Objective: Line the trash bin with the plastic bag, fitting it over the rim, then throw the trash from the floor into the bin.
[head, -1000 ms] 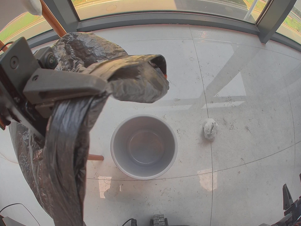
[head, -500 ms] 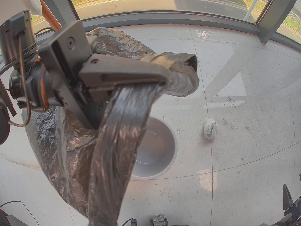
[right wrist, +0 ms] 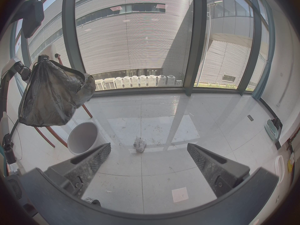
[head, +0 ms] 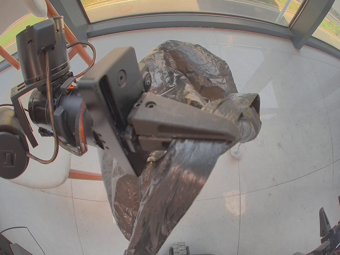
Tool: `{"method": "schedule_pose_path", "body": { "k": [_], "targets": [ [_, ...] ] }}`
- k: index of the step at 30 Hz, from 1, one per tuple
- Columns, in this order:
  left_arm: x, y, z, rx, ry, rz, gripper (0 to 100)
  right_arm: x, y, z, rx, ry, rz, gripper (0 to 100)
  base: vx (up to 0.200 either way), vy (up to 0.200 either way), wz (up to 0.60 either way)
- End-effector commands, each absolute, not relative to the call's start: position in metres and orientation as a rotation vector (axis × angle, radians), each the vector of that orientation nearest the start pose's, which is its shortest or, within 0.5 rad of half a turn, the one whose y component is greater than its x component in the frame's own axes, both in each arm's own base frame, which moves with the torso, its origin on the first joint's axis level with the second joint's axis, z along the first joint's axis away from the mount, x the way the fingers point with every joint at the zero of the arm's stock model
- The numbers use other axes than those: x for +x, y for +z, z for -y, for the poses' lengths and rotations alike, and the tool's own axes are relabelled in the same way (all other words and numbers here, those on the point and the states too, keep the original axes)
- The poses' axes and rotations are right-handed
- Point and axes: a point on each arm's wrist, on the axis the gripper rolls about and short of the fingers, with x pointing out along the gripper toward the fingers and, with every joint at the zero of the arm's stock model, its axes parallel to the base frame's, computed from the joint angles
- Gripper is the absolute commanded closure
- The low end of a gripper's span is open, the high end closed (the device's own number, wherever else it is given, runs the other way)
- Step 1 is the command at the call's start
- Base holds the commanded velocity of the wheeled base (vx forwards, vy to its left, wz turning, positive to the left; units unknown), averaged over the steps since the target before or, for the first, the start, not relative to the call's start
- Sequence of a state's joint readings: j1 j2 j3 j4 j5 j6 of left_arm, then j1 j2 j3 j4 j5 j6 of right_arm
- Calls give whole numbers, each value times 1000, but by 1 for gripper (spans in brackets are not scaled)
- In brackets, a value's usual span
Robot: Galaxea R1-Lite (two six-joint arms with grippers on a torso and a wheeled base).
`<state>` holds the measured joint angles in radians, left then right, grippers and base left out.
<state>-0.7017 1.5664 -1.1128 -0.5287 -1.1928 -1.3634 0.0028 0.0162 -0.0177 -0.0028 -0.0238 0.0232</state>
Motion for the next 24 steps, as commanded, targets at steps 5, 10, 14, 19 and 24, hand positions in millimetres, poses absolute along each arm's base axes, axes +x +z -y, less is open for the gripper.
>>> {"method": "schedule_pose_path", "body": {
  "k": [5,10,14,19,24],
  "targets": [
    [198,292,197,-883,-1604,-1200,100,-23,76,1,23,-20,2,0,0,0,0],
    [199,286,193,-863,-1605,-1170,100,-23,76,1,23,-20,2,0,0,0,0],
    [205,283,184,-848,-1592,-1114,100,-23,76,1,23,-20,2,0,0,0,0],
    [214,285,164,-843,-1554,-1018,100,-23,76,1,23,-20,2,0,0,0,0],
    [217,290,150,-852,-1523,-965,100,-23,76,1,21,-20,2,0,0,0,0]
  ]
}}
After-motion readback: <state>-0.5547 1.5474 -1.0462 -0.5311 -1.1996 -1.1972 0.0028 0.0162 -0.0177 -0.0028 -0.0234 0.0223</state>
